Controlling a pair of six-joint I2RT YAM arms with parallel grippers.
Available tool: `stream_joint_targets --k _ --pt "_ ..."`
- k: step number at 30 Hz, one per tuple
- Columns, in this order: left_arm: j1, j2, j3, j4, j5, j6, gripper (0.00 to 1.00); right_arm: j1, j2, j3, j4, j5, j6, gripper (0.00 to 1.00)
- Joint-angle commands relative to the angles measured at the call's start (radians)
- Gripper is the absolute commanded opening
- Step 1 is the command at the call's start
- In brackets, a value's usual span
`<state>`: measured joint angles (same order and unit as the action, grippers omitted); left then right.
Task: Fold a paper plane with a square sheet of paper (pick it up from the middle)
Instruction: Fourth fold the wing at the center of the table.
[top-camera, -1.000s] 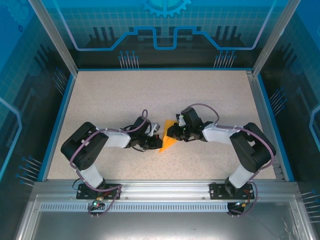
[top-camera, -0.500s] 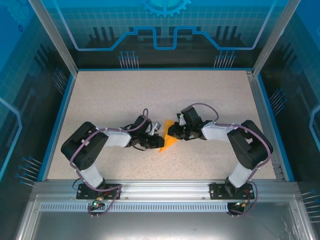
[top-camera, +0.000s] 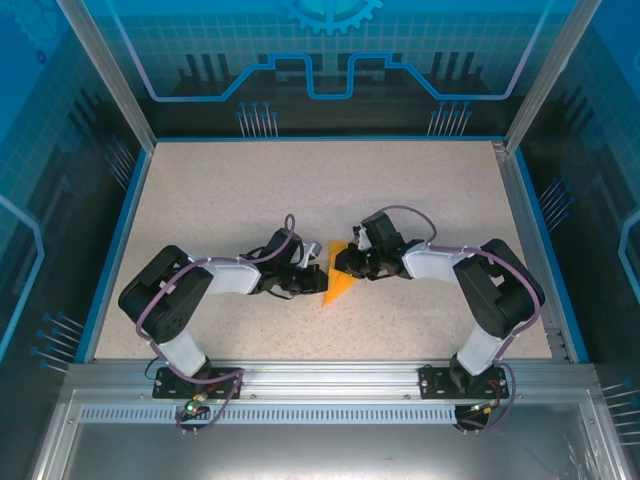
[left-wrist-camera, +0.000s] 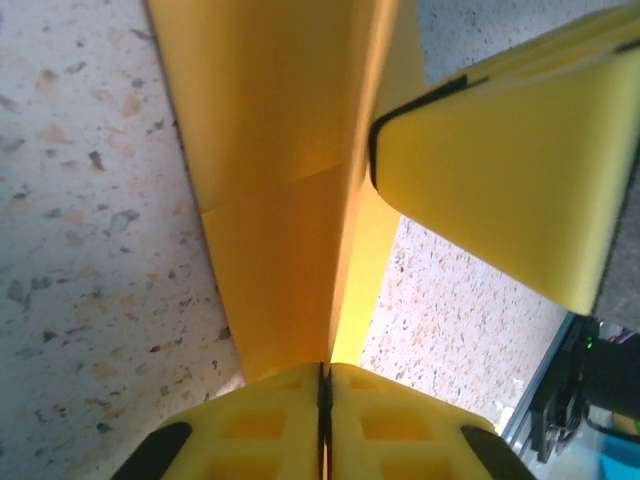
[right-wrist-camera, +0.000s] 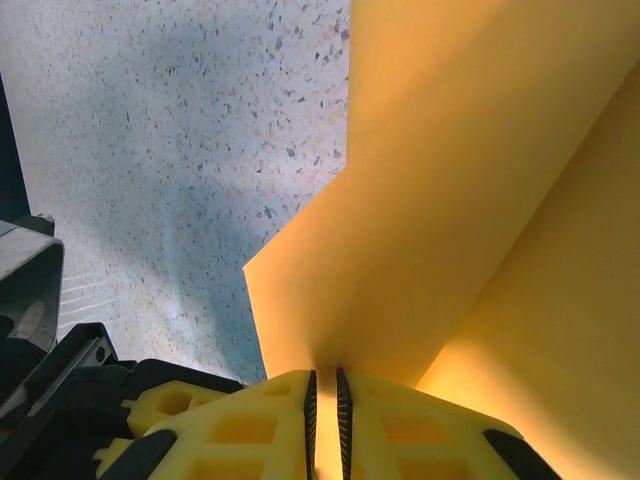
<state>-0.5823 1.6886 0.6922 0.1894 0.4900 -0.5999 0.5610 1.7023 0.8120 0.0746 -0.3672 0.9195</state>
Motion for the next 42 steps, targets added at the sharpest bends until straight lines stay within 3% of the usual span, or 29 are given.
stream_joint_targets --k 1,5,37,42 --pt "0.008 0.011 0.004 0.009 -0.023 -0.013 0.04 -0.016 0.016 0.024 -0.014 -0.009 -0.014 0.16" --pt "0.009 0.013 -0.008 0.026 -0.018 -0.028 0.0 -0.019 0.022 0.028 -0.012 -0.016 -0.015 0.16" --pt "0.02 0.057 0.028 0.02 0.03 -0.016 0.01 0.014 0.027 0.079 -0.009 -0.078 -0.037 0.17" --pt "0.019 0.057 0.032 0.01 0.033 0.0 0.01 0.0 0.068 0.102 -0.056 -0.002 -0.035 0.16"
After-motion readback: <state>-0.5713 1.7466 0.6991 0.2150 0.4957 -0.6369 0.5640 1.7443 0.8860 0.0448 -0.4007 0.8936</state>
